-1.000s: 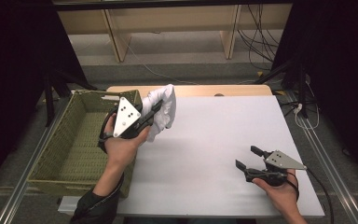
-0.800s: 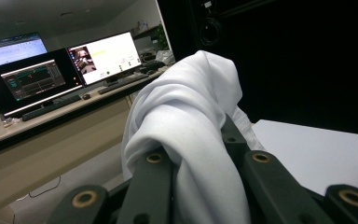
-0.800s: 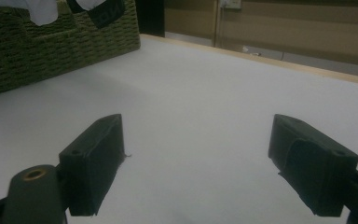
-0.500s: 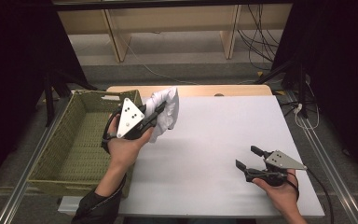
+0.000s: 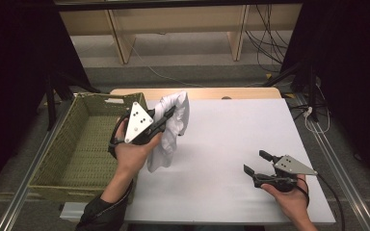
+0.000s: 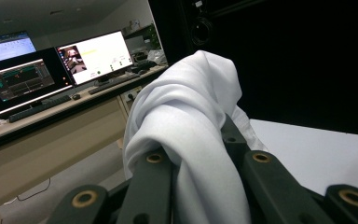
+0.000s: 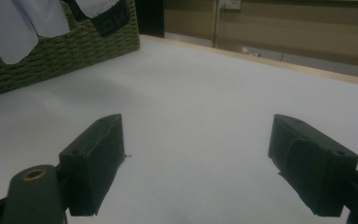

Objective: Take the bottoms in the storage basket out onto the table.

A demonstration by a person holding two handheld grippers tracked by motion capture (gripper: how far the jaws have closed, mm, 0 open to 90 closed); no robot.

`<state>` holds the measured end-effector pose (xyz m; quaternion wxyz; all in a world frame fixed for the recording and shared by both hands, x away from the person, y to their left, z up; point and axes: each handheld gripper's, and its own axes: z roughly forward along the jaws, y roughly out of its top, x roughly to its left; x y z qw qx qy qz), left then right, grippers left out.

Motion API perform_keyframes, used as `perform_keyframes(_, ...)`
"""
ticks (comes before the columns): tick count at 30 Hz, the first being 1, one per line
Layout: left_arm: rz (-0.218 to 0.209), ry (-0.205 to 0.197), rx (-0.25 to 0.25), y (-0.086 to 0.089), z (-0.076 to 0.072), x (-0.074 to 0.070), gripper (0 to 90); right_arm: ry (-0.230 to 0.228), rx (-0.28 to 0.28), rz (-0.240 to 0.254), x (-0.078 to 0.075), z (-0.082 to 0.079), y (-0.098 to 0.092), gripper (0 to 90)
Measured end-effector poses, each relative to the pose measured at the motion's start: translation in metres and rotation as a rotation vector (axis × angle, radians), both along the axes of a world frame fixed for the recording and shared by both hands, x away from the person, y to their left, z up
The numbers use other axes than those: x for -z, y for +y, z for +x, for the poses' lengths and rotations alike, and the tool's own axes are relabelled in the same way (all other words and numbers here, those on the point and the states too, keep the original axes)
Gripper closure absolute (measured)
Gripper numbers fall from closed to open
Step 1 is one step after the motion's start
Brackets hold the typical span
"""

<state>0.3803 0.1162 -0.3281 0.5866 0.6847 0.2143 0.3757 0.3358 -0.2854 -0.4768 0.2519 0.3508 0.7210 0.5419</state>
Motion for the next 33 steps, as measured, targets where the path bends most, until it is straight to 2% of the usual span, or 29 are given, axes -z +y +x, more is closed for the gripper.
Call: perform_keyframes(33,0.041,0.023,0.014,-0.0089,0.003,0.0087,77.7,-0.008,0.005,-0.01,-0.0009,-0.0004,-0.0015,18.9)
